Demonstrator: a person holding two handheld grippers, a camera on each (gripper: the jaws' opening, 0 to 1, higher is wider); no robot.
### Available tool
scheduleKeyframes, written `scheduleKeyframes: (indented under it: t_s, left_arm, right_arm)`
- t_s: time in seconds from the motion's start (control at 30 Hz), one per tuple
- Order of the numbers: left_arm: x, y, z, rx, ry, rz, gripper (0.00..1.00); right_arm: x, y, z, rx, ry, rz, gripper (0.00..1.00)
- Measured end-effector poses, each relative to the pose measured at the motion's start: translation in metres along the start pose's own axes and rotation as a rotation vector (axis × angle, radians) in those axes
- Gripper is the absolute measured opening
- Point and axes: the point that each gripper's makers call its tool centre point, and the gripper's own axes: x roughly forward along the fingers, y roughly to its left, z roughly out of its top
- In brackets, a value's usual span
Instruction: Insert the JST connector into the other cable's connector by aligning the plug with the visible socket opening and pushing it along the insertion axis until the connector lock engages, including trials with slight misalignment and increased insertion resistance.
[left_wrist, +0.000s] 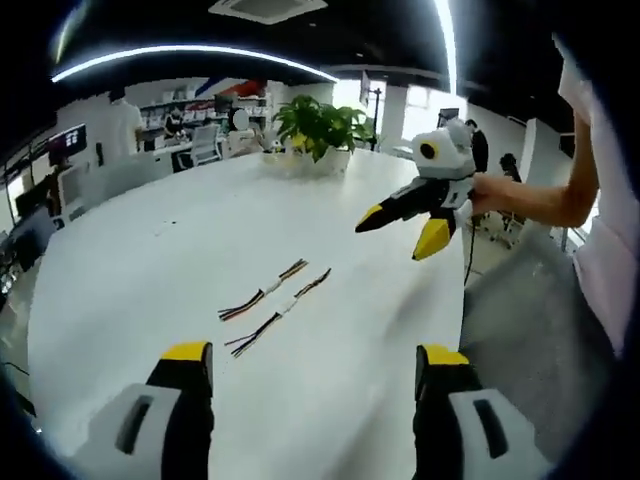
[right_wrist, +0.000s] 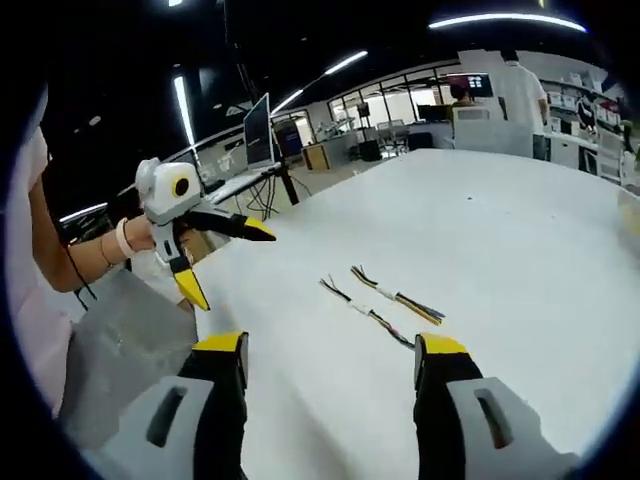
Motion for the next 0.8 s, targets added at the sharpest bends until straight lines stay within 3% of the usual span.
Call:
scheduleKeyframes:
  t_s: [0.1,0.23,0.37,0.53,0.8]
  left_arm:
    - [-0.004,-0.005,0.001,-0.035,-0.01,-0.017,0.84]
    - [-0.01,-0.008,-0.001,-0.065,0.003,-0.011,0.82]
    - [-0.018,-0.012,0.001,-0.097,-0.022,-0.006,0.83]
    - [-0.028,-0.01,0.001,-0.107,-0.048,0.054,0.82]
    - [-0.039,-0.021,-0.007,-0.21,-0.07,0.073,0.83]
  right_arm:
    - [-0.004,0.01,0.001,0.023,0.0,-0.01,0.74]
    - [-0.007,0.016,-0.002,0.001,0.017,-0.027,0.73]
    - [-0.011,0.018,-0.008,0.0,0.027,-0.048,0.73]
    - [-0.017,0.025,-0.017,-0.009,0.049,-0.072,0.74]
    - [-0.028,0.033,-0.023,-0.01,0.058,-0.124,0.74]
